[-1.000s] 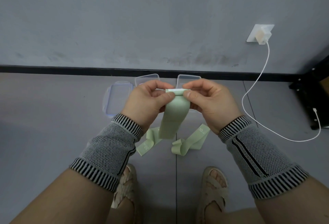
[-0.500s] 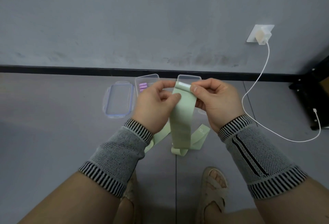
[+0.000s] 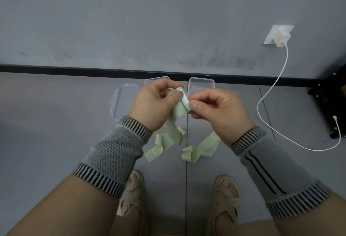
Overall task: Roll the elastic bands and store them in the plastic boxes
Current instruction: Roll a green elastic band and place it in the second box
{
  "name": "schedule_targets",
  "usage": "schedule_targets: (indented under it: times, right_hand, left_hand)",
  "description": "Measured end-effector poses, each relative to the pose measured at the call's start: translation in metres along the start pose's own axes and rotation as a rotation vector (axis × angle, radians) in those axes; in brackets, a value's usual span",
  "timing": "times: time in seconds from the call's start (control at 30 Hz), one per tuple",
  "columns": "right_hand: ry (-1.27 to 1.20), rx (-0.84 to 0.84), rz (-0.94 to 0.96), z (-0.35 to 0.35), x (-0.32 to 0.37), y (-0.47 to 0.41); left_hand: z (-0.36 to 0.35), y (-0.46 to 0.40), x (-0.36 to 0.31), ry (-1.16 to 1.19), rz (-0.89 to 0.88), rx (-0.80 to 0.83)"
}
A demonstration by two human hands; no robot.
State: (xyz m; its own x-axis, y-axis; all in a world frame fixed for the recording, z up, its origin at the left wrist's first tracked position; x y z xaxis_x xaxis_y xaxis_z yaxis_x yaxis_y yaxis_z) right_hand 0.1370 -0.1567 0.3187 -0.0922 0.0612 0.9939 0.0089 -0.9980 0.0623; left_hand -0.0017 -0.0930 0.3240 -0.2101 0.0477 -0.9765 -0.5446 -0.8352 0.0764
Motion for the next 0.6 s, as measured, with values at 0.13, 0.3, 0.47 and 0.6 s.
schedule_targets:
  times: [0.13, 0.3, 0.47, 0.6]
  right_hand:
    - [-0.193, 0.099, -0.065, 0.004, -0.001, 0.003]
    - [-0.039, 0.14, -0.122, 0.005, -0.005, 0.0]
    - [-0.041, 0.054, -0.06, 0.005, -0.007, 0.0]
    - [-0.13, -0.002, -0.051, 0.008, -0.006, 0.001]
  left_hand:
    - [0.005, 0.003, 0.002, -0.012, -0.035, 0.189]
    - [0.002, 0.005, 0.008, -0.139, -0.017, 0.247]
    - [0.009, 0.003, 0.013, -0.262, 0.059, 0.198]
    - [0.014, 0.003, 0.015, -0.367, 0.042, 0.23]
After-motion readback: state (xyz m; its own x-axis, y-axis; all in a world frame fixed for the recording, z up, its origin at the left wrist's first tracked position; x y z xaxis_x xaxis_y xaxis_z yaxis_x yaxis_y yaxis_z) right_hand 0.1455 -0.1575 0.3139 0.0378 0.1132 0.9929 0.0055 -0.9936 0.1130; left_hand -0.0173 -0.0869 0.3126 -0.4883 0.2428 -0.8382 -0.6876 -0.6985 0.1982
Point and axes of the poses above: each hand's wrist, its own y-axis away from the middle knuckle, its own z-axis out of the back of the hand, x = y × z, the point moved 1 cm from there along -y, towards the middle knuckle, and after that the axes turned 14 degrees about x, right-handed, at the moved point
